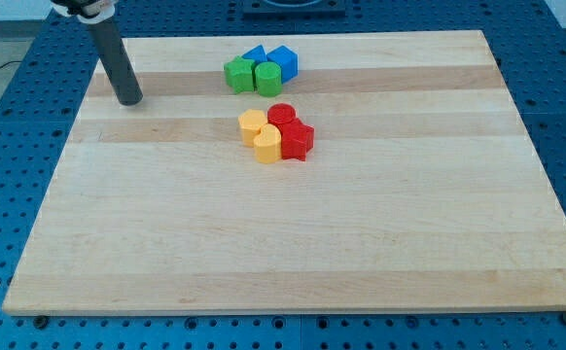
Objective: Move the red circle diagonal to the yellow heart
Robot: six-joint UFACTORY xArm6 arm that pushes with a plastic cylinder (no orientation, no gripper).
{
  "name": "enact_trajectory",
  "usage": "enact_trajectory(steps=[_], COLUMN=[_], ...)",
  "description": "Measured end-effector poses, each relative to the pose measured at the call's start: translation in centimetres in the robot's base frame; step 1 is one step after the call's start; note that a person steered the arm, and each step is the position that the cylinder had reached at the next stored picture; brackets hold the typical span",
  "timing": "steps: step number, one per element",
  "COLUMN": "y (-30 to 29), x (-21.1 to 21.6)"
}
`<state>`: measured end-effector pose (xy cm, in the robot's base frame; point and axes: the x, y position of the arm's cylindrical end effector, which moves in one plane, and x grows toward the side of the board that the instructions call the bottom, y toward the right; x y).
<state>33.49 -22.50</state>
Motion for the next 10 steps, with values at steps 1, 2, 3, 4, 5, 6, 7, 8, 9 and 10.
enact_trajectory(steps=[1,2,3,4,5,6,7,8,9,10], y=[2.6,6.1,10.3,15.7,22.1,26.3,26.6,23.0,18.3,15.6], x=[1.4,1.2,-0.1,-1.1,-1.1,-0.3,1.8,3.8,6.8,8.1])
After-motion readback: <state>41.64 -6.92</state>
